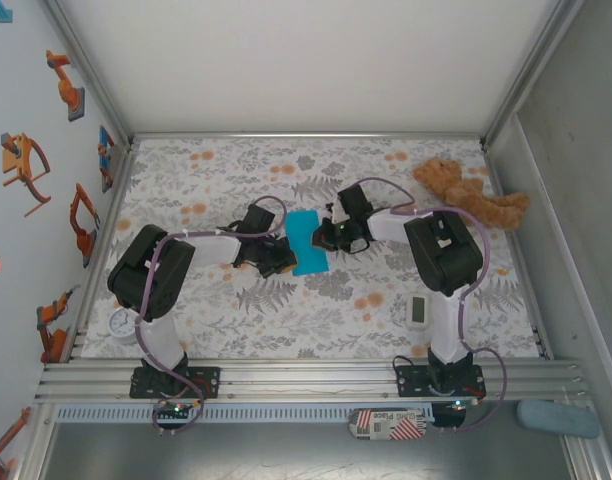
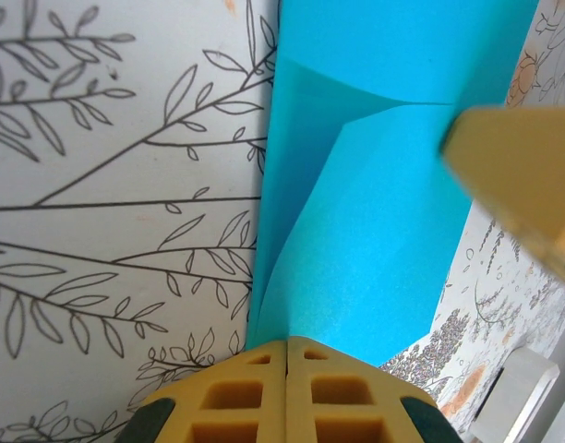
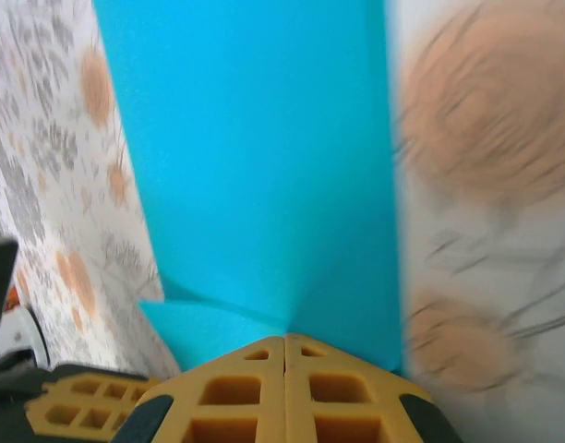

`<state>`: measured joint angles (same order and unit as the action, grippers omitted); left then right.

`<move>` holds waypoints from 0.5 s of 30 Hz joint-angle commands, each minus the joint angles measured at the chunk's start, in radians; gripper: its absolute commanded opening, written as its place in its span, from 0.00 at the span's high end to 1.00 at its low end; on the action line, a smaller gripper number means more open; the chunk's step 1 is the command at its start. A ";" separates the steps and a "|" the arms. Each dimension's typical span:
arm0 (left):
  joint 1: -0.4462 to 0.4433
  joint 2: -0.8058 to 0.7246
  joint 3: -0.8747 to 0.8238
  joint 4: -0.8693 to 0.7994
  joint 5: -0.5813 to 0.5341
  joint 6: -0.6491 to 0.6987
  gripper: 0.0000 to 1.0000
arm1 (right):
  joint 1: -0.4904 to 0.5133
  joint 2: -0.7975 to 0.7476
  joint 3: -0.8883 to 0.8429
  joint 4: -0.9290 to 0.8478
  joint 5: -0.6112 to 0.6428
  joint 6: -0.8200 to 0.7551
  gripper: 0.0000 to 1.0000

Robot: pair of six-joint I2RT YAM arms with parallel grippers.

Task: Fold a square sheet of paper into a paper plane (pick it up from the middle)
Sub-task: Fold the triangle a second time at the center of the table.

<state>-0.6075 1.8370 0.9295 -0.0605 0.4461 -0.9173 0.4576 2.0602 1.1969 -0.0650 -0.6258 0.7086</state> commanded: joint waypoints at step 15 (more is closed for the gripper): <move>0.005 -0.061 0.183 -0.178 -0.026 0.098 0.87 | -0.078 -0.276 -0.092 -0.083 0.227 0.046 0.80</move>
<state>-0.6071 1.8221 1.0660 -0.2249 0.4305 -0.8566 0.3637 1.8702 1.1522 -0.1249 -0.4633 0.7292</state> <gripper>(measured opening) 0.105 0.170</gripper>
